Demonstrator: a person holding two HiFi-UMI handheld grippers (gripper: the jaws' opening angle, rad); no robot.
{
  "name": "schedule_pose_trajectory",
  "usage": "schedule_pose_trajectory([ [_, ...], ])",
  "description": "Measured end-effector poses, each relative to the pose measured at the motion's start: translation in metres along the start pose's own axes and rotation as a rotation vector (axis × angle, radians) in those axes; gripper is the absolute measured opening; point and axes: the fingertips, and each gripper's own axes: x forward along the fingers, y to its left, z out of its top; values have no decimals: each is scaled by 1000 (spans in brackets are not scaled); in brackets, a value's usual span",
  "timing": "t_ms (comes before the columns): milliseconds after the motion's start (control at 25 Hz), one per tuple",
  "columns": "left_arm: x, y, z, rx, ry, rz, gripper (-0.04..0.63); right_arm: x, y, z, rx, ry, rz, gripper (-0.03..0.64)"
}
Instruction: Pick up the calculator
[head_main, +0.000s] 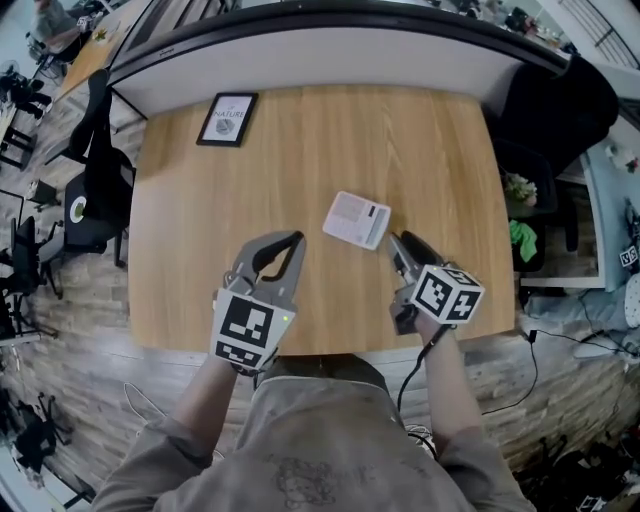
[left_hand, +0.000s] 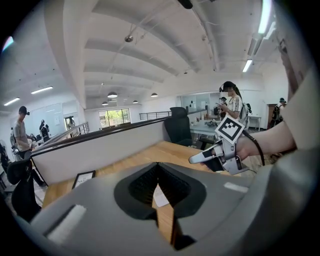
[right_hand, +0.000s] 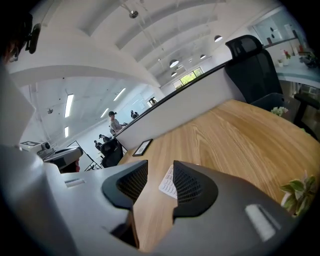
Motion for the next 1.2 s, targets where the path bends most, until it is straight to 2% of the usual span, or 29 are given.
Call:
schedule_pose_trajectory([
  [240, 34, 7, -30, -9, 36, -37, 2, 40, -37, -22, 51, 52, -35, 143],
  [360, 49, 11, -50, -20, 60, -48, 2, 58, -55, -32, 108, 43, -33, 158],
  [480, 62, 17, -67, -32, 84, -54, 2, 76, -70, -45, 119, 74, -45, 173],
  [880, 76, 31, -108, -57, 144, -67, 2, 118, -97, -78, 220, 129, -76, 175],
  [1000, 73, 31, -113, -62, 154, -74, 2, 123, -98, -82, 251, 126, -76, 166],
  [1080, 70, 30, -113, -62, 157, -75, 2, 124, -98, -83, 277, 123, -78, 101],
  [1200, 62, 30, -113, -57, 159, -75, 2, 120, -96, -82, 340, 104, -70, 83],
])
